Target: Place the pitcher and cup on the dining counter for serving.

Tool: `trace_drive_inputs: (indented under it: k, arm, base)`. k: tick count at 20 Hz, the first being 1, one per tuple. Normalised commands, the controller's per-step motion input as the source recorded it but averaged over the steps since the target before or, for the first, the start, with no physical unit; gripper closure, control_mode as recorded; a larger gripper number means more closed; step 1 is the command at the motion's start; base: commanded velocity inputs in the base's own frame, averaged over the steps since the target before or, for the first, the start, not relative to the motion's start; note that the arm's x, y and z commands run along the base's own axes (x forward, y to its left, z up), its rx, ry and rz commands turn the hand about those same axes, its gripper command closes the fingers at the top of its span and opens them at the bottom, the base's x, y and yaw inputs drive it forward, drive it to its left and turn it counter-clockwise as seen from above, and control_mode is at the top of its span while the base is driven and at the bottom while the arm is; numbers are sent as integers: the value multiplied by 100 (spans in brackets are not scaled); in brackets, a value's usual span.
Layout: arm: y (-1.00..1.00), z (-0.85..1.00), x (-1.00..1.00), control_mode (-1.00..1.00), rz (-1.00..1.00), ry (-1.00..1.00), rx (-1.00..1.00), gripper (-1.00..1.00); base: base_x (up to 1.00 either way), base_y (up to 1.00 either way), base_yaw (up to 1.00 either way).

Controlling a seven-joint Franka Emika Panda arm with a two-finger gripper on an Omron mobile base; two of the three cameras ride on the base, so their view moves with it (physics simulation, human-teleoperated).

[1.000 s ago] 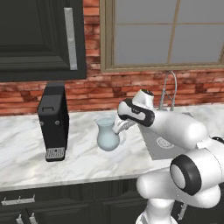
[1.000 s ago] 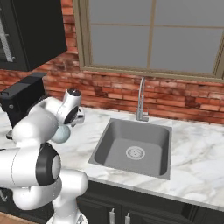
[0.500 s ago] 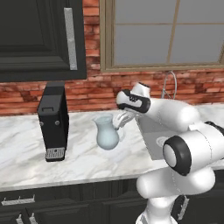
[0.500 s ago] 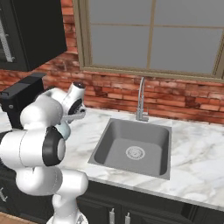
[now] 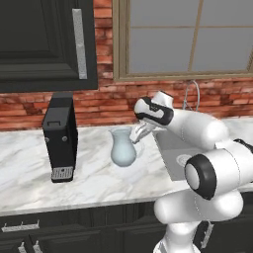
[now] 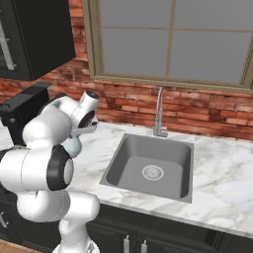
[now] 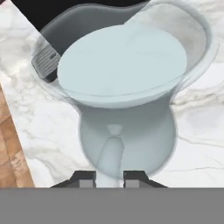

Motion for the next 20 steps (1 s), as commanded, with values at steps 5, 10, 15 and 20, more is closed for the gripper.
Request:
trace_drive_inputs:
  k: [5, 10, 15, 20]
  arm:
    - [0, 34, -43, -100, -8, -25, 10, 100]
    - [0, 75, -36, -100, -8, -28, 6, 100]
    - [-5, 100, -38, -100, -1, -26, 0, 100]
    - [-51, 77, -76, -100, 0, -22, 2, 100]
  base:
    - [0, 0, 0]
    - [0, 0, 0]
    - [0, 0, 0]
    - [0, 0, 0]
